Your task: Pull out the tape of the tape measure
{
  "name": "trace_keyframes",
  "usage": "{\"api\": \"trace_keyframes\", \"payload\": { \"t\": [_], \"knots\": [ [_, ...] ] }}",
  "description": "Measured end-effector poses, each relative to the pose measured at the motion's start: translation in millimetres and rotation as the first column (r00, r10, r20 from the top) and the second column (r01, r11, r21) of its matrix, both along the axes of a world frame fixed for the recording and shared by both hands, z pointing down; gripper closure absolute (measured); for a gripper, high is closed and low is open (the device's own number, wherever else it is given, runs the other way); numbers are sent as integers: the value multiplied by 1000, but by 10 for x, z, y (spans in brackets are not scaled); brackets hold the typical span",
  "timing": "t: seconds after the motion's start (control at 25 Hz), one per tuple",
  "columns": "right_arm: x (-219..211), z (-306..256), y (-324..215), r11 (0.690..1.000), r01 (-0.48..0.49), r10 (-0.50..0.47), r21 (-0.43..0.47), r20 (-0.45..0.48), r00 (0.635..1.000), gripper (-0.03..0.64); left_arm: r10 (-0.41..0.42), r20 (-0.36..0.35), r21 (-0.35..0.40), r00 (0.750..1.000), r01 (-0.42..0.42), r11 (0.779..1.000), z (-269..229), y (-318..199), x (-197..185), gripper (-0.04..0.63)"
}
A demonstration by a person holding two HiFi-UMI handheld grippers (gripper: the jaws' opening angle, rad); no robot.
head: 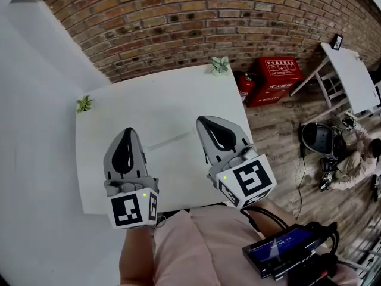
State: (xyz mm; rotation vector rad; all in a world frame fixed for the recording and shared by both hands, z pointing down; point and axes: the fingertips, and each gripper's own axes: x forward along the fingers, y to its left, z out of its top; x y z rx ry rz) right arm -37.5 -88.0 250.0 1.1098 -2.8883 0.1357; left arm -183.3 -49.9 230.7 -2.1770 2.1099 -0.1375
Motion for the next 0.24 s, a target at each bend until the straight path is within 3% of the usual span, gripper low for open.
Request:
{"api": "trace_keyframes", "payload": {
  "t": [0.24],
  "knots": [
    [-15, -22, 18, 1000, 4, -4, 2, 0, 1000, 612, 4, 4, -6, 1000, -4, 1000, -12, 8, 23, 591]
  ]
}}
